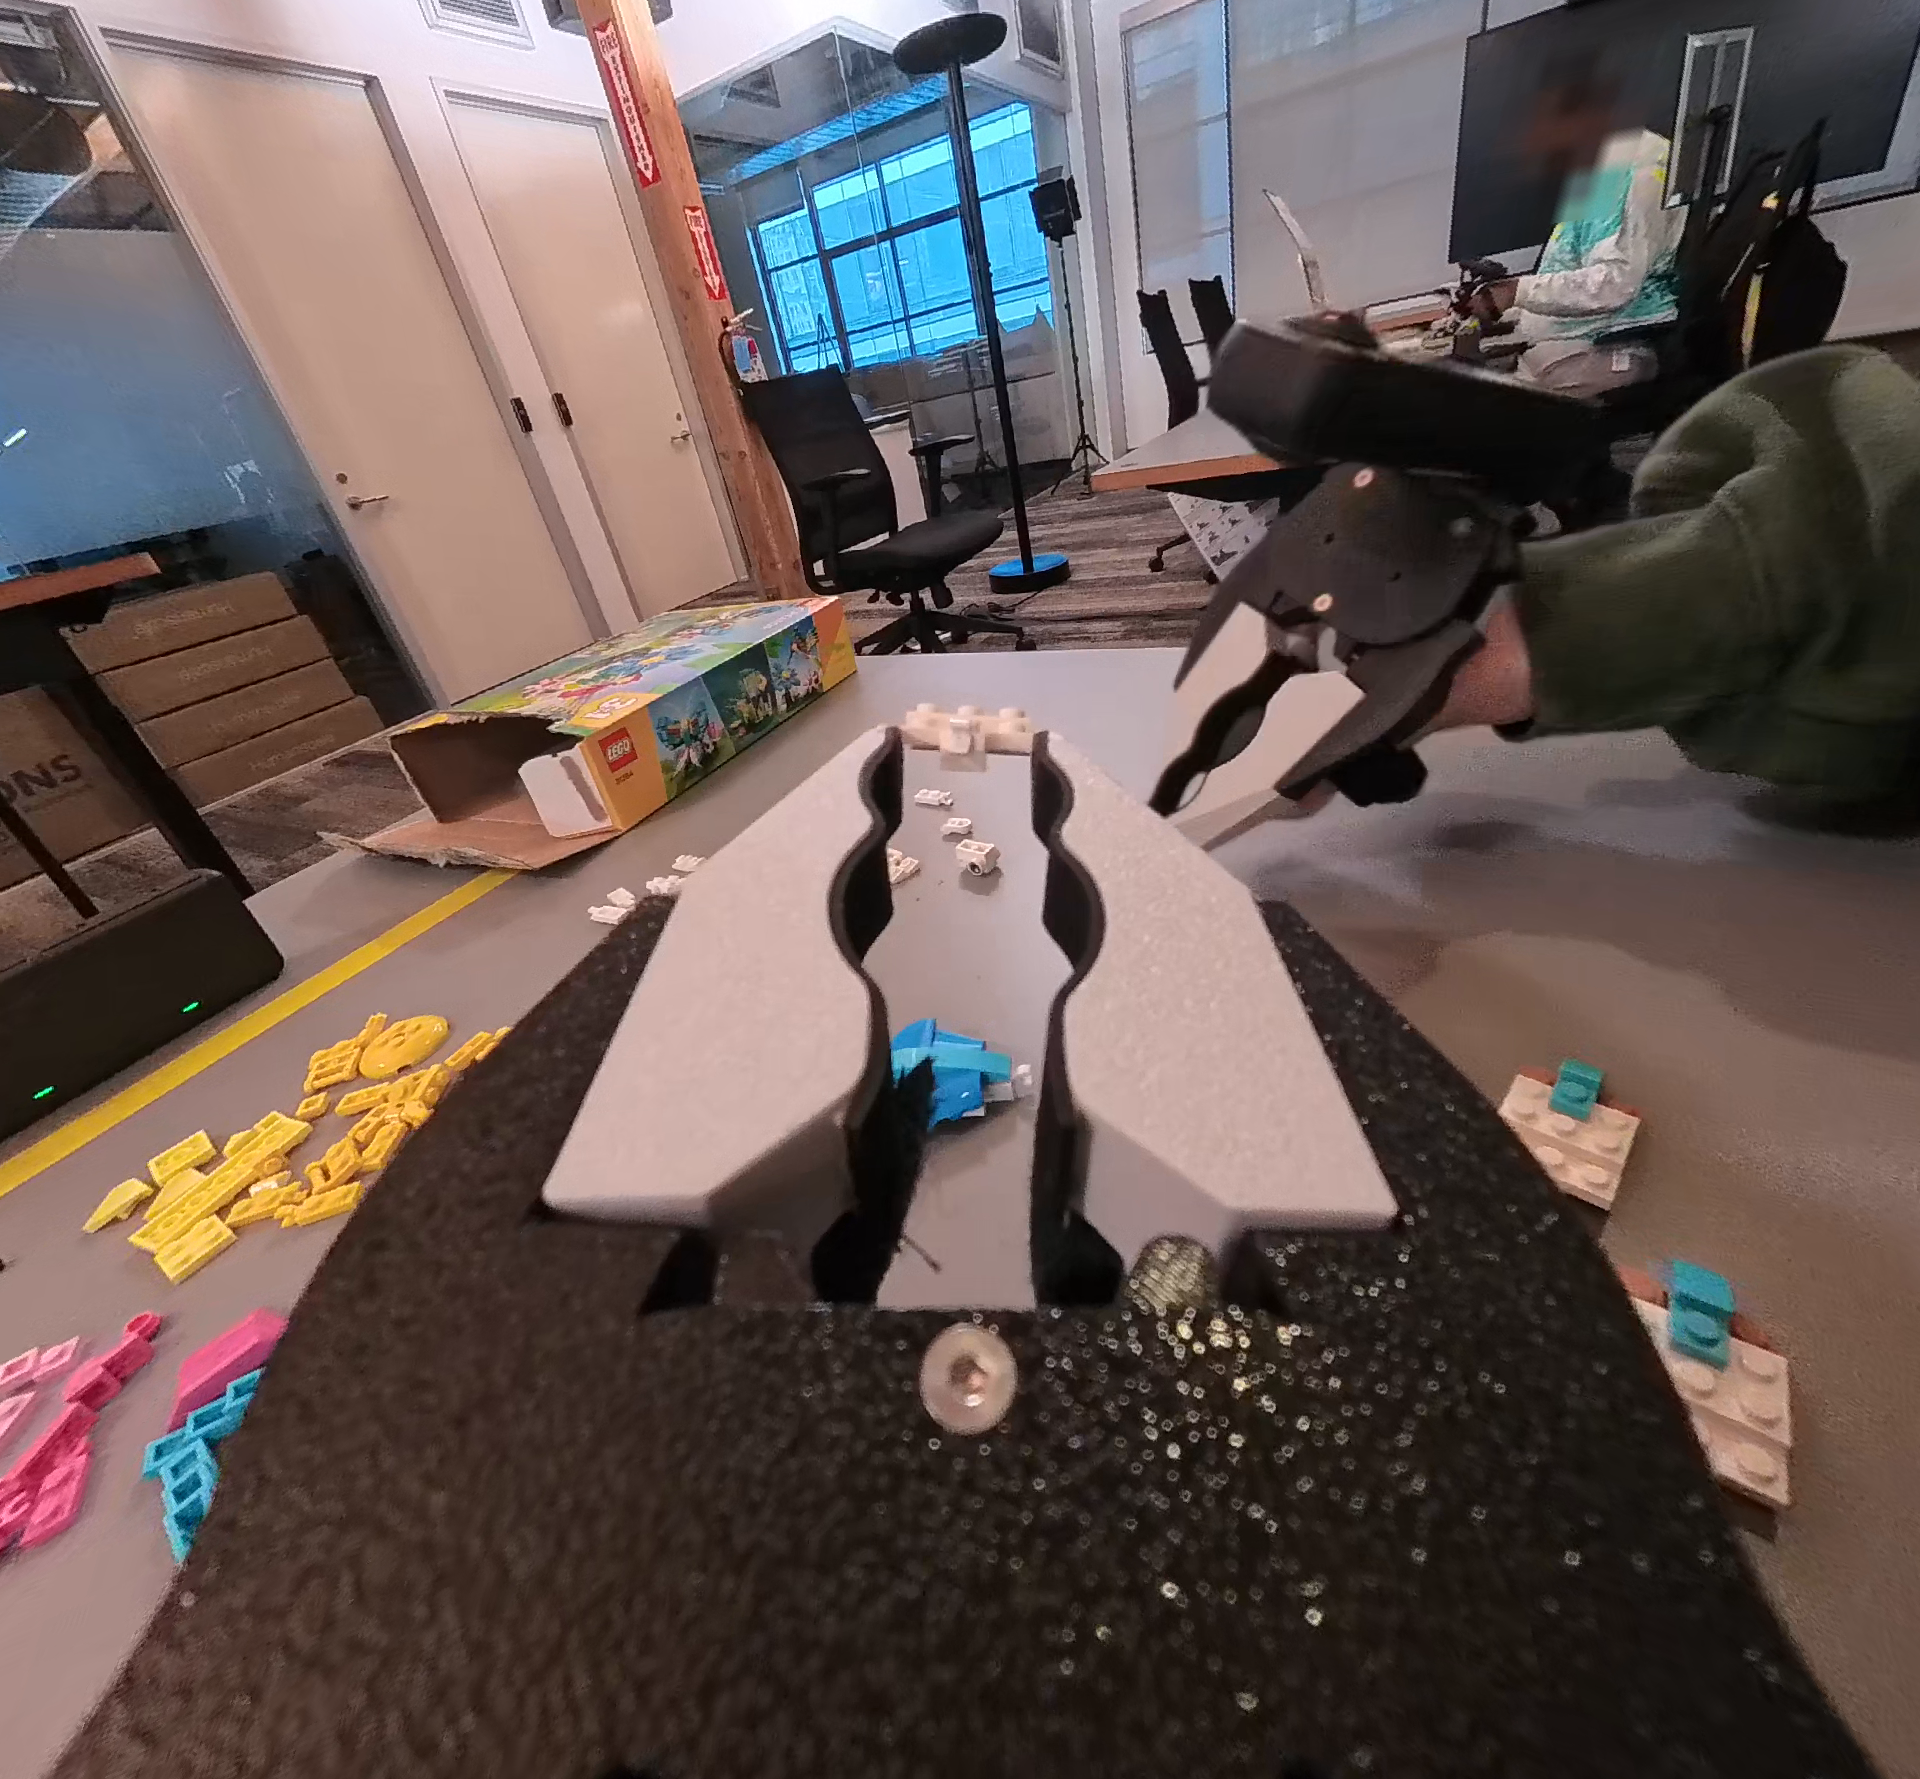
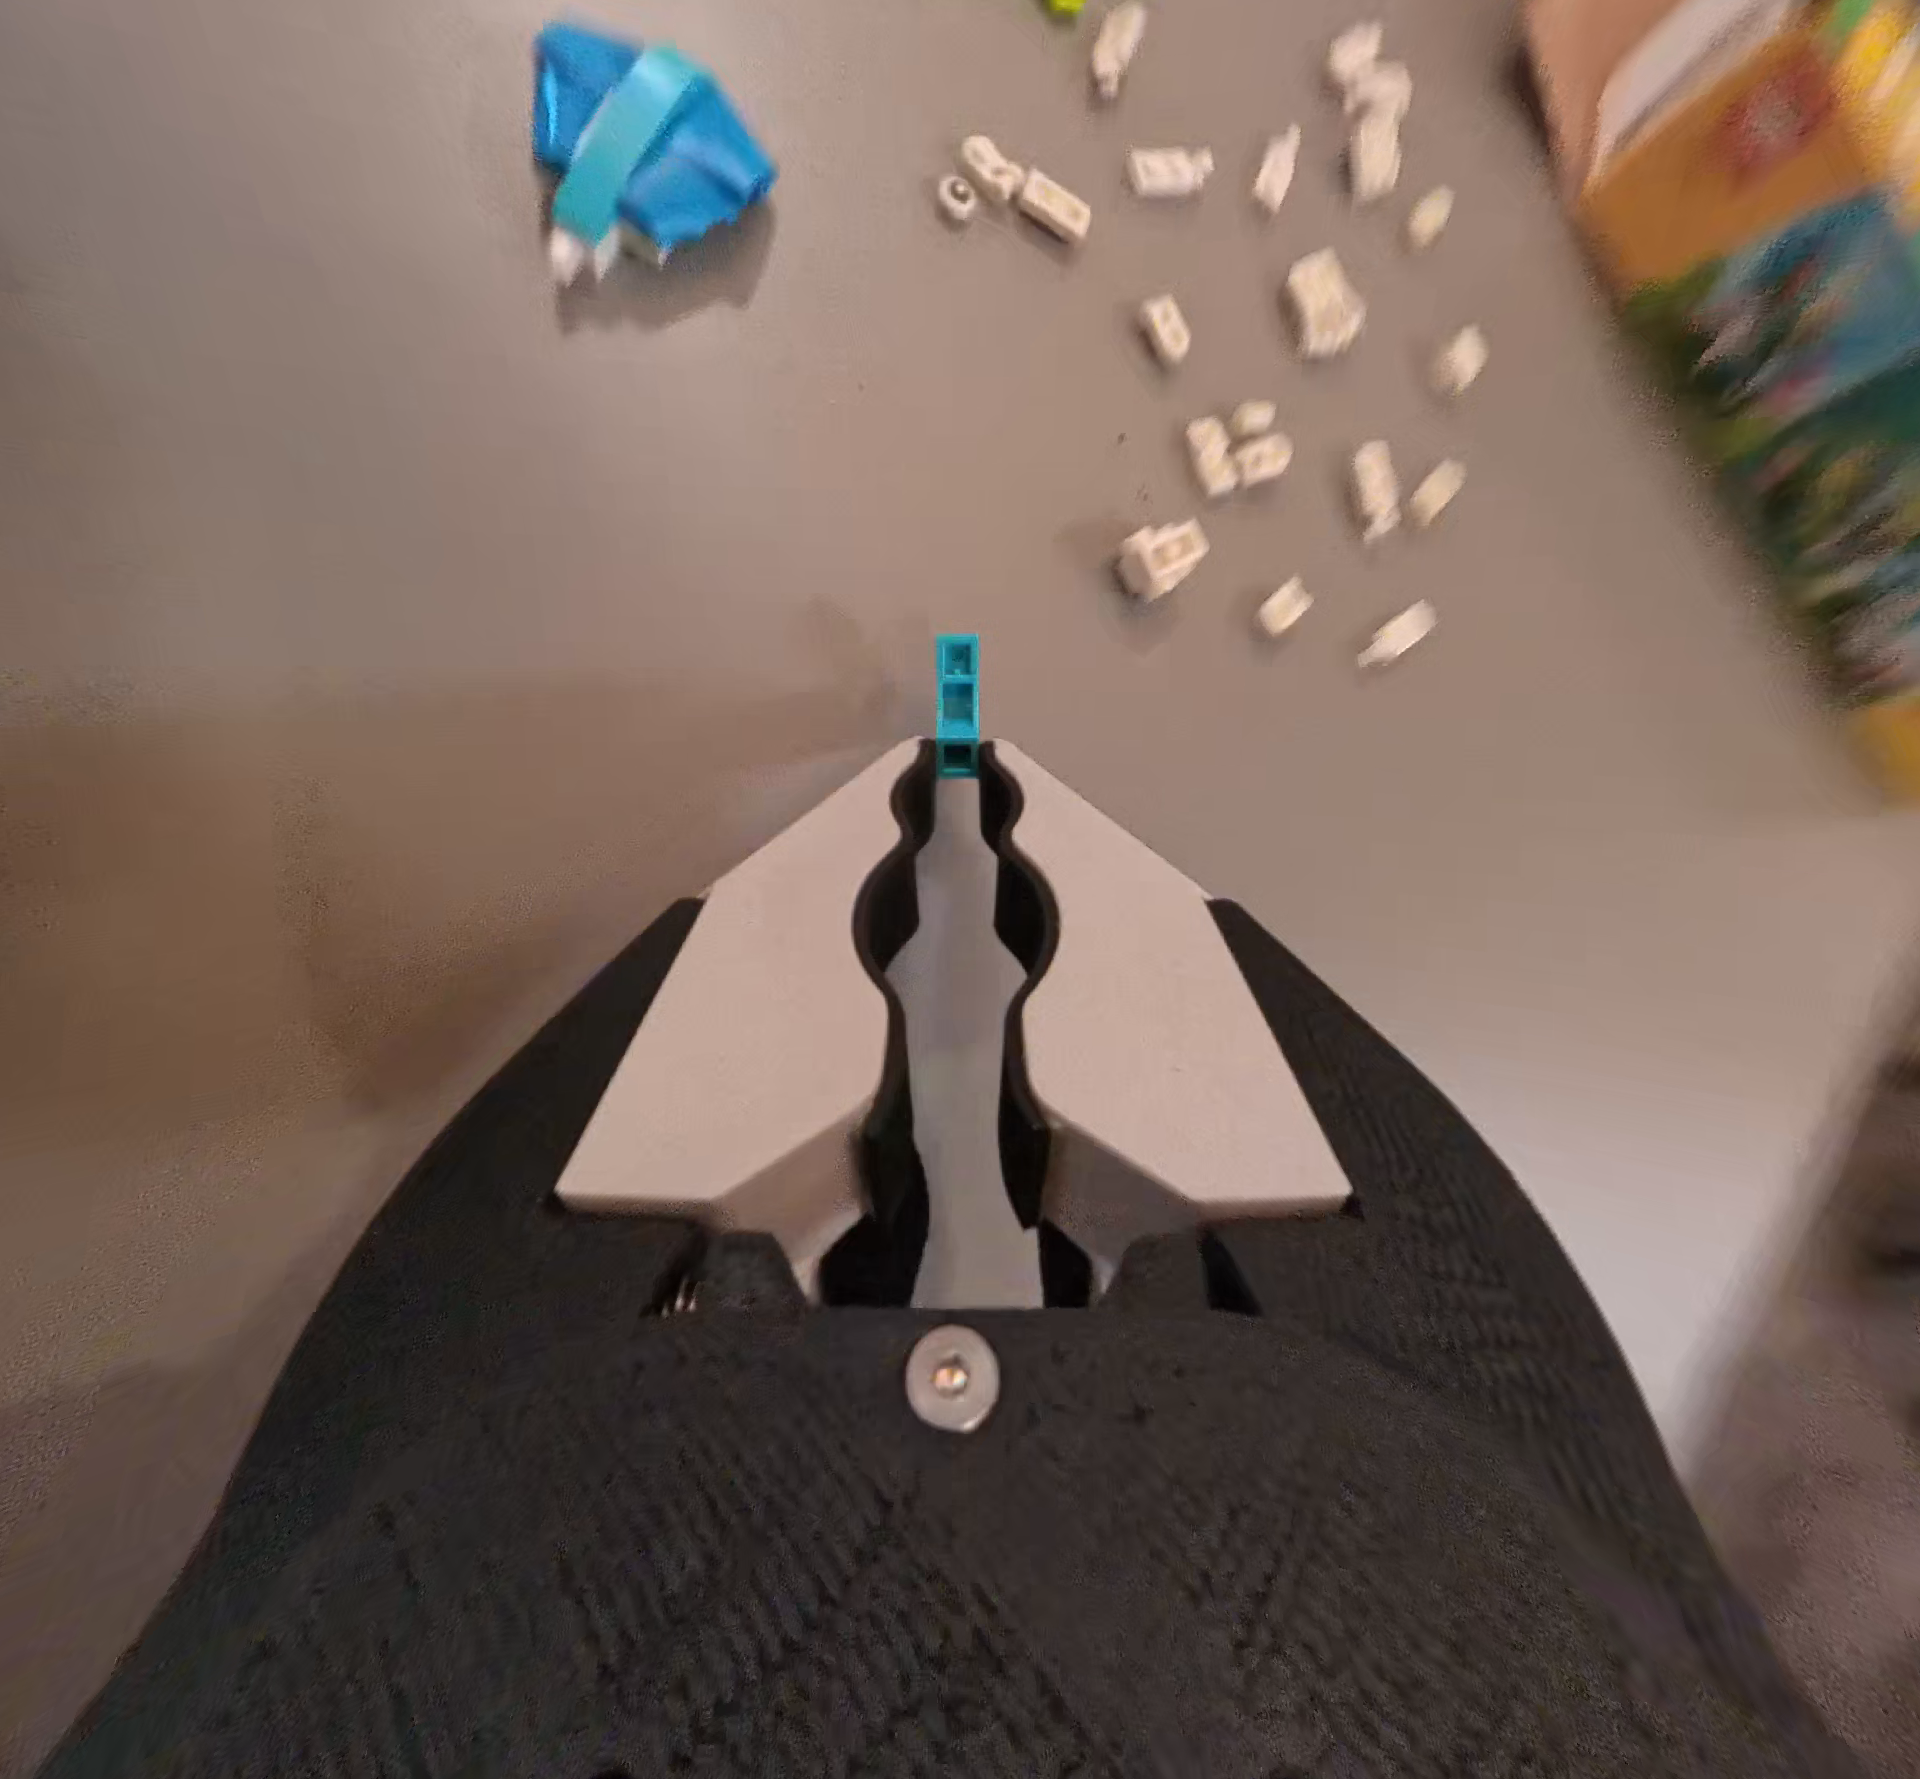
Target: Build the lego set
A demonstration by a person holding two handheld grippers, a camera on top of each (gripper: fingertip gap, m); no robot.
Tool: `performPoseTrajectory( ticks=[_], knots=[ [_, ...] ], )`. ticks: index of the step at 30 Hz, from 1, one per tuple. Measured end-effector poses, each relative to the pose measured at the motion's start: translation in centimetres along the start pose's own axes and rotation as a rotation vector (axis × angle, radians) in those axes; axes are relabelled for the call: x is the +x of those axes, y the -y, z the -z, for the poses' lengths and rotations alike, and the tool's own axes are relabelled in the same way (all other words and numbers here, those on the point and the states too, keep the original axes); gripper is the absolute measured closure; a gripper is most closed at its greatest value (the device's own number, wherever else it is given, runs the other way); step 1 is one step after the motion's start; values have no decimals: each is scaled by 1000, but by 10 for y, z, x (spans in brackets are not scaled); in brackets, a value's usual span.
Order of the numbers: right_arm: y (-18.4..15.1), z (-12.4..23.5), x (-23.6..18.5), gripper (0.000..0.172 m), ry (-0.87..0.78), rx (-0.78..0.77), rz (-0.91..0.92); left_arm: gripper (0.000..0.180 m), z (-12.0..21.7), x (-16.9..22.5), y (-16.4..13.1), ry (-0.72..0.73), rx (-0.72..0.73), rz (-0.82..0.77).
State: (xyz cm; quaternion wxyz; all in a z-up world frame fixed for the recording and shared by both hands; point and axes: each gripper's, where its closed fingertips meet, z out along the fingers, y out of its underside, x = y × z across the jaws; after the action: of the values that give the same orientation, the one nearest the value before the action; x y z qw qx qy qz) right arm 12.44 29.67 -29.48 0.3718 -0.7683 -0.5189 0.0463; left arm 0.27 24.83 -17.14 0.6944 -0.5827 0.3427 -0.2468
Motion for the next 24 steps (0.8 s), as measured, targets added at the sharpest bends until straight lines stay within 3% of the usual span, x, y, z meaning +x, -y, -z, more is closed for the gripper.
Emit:
performPoseTrajectory(
  ticks=[1,5,7,10,14,19,22,24],
  knots=[
    [1,2,6,164,-70,-23,176,158,0,0,0,-1,2,2],
    [6,7,21,164,-357,-194,1088,158,0,1,2,-3,5,3],
    [6,4,12,164,-384,-224,1492,158,0,1,2,-4,7,3],
    [6,3,2,164,-367,-184,1809,158,0,2,3,-5,8,1],
    [7,7,-9,164,-294,-97,1995,158,0,2,3,-7,8,1],
    [-4,13,-38,153,-162,7,1994,158,0,2,3,-9,10,4],
    [-1,17,-37,143,-195,13,1859,158,0,3,3,-9,11,6],
    [-3,23,-30,145,-152,-5,1585,158,0,2,3,-9,11,6]
  ],
)
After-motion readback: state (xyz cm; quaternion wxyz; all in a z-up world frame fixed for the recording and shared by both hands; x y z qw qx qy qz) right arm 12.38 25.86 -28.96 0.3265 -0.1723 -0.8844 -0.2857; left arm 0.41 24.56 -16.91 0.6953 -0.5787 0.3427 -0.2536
